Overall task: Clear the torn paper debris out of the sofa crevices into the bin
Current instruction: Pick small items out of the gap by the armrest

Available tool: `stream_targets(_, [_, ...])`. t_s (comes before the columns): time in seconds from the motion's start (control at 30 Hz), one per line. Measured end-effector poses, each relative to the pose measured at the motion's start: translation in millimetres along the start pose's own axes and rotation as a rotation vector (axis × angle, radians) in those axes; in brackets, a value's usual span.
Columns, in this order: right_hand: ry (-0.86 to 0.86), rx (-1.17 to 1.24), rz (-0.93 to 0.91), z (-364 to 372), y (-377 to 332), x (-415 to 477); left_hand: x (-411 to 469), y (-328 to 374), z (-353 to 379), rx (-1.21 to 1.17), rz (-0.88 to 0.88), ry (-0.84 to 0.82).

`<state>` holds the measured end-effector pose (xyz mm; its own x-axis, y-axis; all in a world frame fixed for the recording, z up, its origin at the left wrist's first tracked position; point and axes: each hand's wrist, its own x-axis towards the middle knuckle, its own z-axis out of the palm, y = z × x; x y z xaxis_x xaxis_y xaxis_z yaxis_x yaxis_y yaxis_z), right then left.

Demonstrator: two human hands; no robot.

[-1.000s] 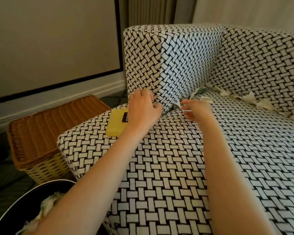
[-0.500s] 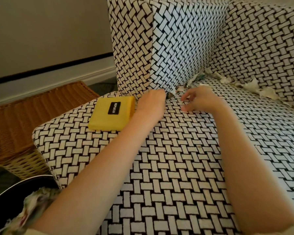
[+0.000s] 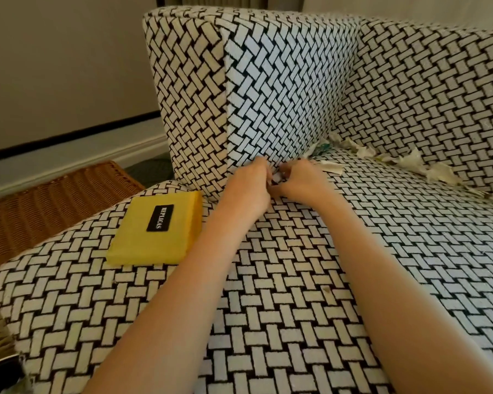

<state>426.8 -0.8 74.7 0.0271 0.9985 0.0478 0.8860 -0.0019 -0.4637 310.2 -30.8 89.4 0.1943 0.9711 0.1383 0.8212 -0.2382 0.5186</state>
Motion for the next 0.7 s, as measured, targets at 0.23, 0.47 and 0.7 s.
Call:
stream_targets(0.23, [0.126,-0.212,0.091,17.0,-10.2,12.4,-1.6,-14.5,-22.5,0.105,-0.128,-0.131])
stream_targets(0.47, [0.102,0.44,0.146,-5.6,5.8,7.9,4.7,-20.6,12.5,0.058,-0.082,0.003])
stream_targets(0.7, [0.121,0.516,0.149,-25.6,15.8,2.3,9.4,-21.3,31.4,0.01,-0.044,0.221])
